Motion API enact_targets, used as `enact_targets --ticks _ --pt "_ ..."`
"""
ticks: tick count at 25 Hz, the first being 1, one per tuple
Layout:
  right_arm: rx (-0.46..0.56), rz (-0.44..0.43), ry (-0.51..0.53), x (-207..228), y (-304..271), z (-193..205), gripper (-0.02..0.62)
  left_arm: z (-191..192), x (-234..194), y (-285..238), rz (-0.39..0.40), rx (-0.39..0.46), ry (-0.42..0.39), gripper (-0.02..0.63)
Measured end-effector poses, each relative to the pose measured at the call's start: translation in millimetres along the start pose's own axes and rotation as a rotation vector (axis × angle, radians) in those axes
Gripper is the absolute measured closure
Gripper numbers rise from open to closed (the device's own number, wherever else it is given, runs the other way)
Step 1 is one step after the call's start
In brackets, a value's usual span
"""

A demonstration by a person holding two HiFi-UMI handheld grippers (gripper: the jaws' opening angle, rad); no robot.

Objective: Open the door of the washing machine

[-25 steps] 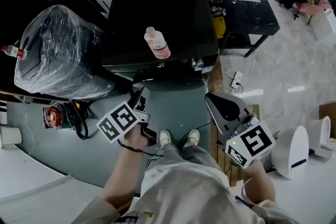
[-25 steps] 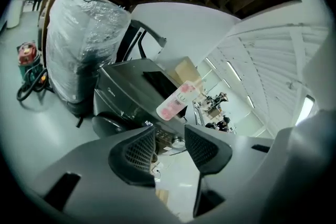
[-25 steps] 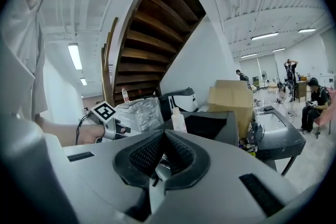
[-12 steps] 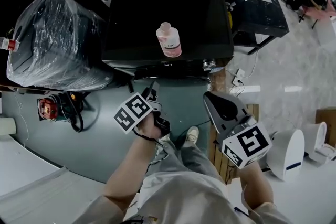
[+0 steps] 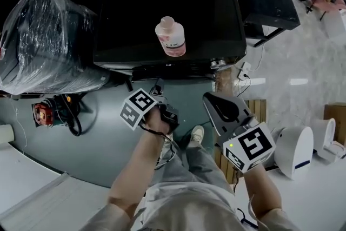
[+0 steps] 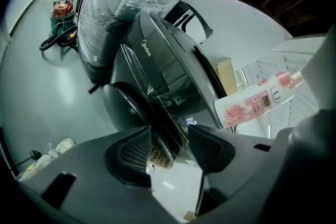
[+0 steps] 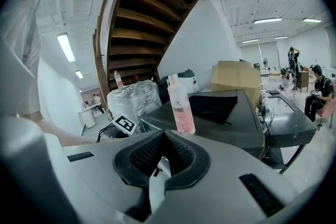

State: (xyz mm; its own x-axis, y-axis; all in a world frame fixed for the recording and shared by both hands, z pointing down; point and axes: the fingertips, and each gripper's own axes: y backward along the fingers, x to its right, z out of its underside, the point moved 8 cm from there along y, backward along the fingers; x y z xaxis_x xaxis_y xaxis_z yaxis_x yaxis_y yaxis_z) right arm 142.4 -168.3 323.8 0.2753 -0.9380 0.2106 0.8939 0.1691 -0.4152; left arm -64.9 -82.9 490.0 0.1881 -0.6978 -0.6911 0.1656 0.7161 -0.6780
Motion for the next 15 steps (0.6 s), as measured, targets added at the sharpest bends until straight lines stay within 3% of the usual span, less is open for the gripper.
enact_targets --ticks 11,15 --pt "-0.03 0.006 -0.079 15.6 -37.3 24.0 0.568 12.5 -32.5 -65.5 -0.079 -0.055 0.125 0.377" --pt "-0.054 0.004 -0.064 17.7 -45.5 28.9 0.568 15.0 -40.9 -80.1 -0.096 -0.051 0.171 0.373"
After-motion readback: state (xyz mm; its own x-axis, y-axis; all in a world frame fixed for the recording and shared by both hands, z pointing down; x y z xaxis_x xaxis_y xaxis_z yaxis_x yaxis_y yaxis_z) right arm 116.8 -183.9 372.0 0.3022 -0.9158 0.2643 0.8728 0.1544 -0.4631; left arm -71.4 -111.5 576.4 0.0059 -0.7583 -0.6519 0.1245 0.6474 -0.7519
